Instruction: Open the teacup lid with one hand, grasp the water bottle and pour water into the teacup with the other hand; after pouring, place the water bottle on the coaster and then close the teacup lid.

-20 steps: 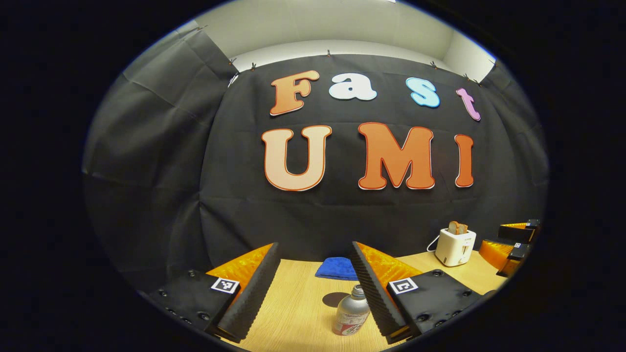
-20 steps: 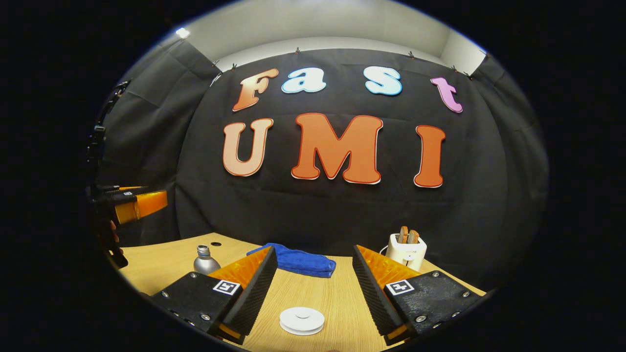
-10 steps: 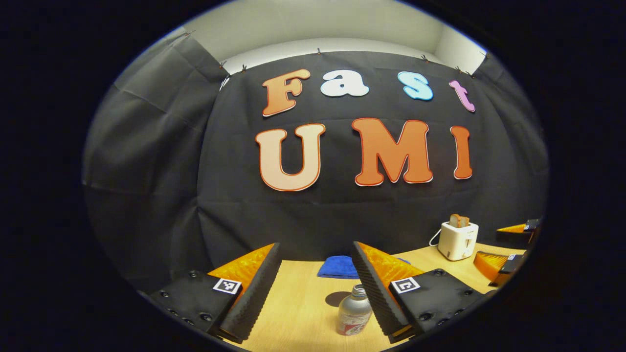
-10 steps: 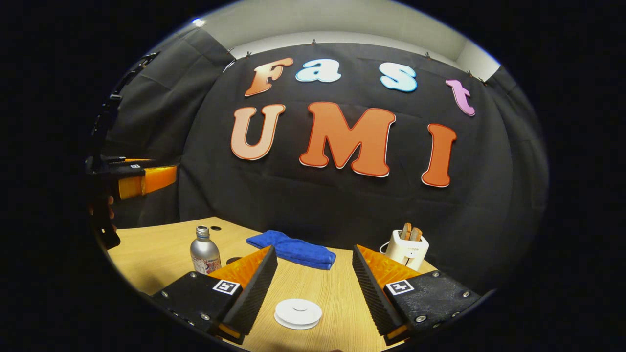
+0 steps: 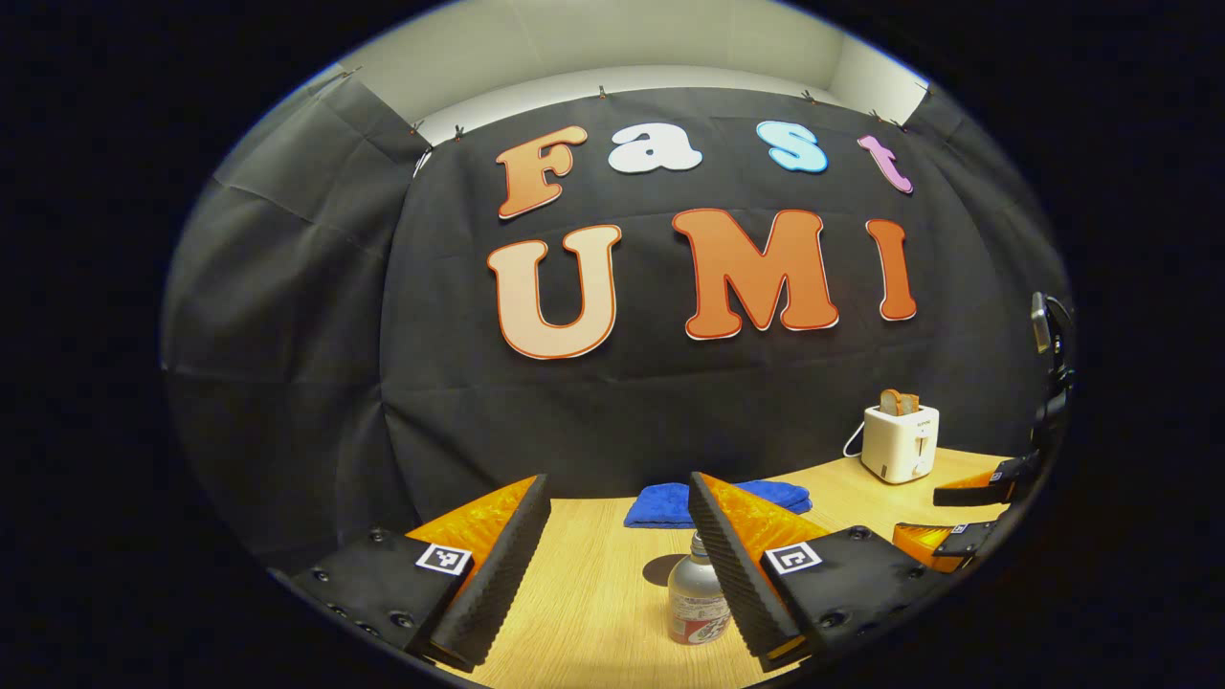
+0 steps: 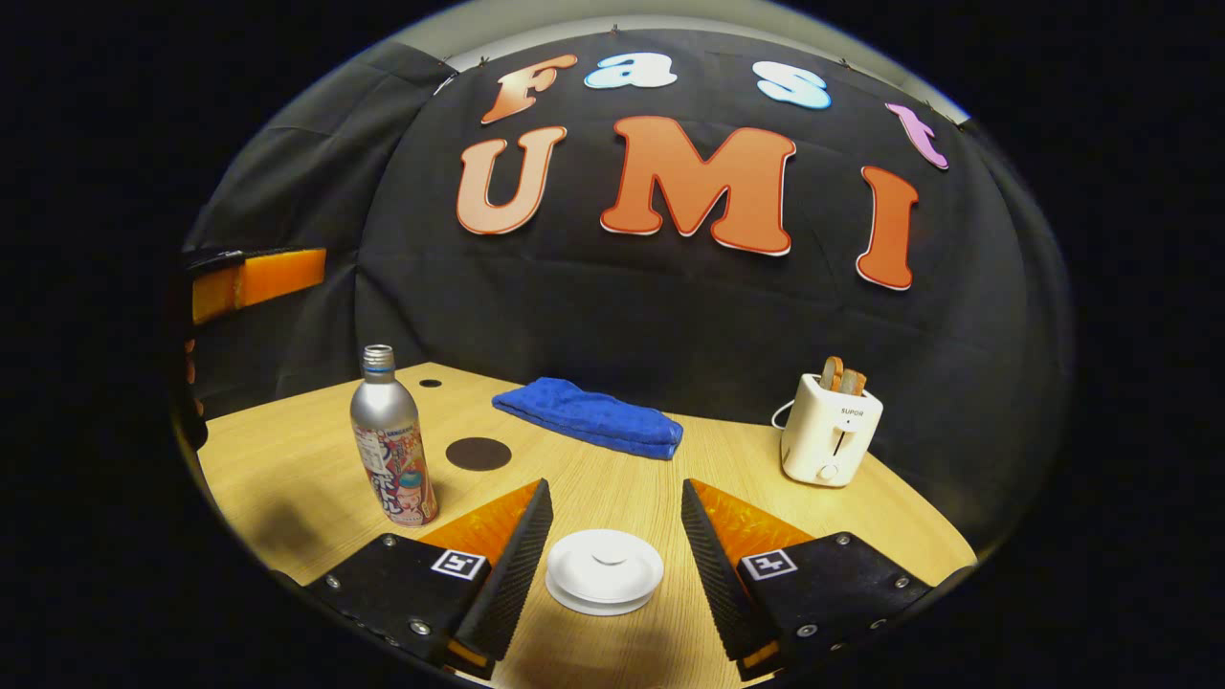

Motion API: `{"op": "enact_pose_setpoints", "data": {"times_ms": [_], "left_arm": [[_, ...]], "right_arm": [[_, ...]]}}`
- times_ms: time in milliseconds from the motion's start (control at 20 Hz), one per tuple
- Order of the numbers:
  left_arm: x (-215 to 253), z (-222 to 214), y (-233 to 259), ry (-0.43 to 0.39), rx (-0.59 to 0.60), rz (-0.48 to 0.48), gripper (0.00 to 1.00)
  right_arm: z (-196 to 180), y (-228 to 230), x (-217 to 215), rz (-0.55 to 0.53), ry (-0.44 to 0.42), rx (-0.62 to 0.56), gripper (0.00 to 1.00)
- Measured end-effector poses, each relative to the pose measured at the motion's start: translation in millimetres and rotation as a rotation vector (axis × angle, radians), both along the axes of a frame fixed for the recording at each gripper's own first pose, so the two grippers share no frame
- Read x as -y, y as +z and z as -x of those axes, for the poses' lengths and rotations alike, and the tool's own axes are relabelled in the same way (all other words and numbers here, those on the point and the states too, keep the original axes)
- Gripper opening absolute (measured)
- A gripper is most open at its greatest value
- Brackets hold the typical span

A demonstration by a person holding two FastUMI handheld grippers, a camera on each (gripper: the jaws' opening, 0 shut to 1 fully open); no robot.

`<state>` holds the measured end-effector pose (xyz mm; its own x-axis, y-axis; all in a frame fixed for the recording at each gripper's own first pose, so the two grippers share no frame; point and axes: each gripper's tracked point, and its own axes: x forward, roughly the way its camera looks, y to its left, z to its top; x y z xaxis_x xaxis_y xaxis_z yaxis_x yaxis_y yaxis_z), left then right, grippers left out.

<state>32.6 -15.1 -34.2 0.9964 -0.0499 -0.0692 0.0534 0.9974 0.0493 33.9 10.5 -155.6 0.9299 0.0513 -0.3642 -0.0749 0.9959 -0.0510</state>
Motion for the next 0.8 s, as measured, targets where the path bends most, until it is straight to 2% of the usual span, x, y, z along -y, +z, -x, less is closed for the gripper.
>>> {"op": "enact_pose_setpoints", "data": {"times_ms": [350,500,550,650,800], "left_arm": [[4,-3,-16,-0.008,-0.033,0.007,1.00],[5,-7,-25,-0.010,-0.049,0.007,1.00],[5,-9,-28,-0.010,-0.053,0.006,1.00],[7,-9,-31,-0.011,-0.063,0.001,1.00],[6,-10,-36,-0.007,-0.072,-0.008,1.00]], "right_arm": [[-6,-44,1,0.029,0.018,-0.121,0.65],[-9,-58,-2,0.031,0.041,-0.149,0.65],[-9,-64,-3,0.024,0.043,-0.160,0.63],[-12,-65,-5,-0.016,0.047,-0.156,0.48],[-14,-65,-10,-0.035,0.067,-0.162,0.43]]}}
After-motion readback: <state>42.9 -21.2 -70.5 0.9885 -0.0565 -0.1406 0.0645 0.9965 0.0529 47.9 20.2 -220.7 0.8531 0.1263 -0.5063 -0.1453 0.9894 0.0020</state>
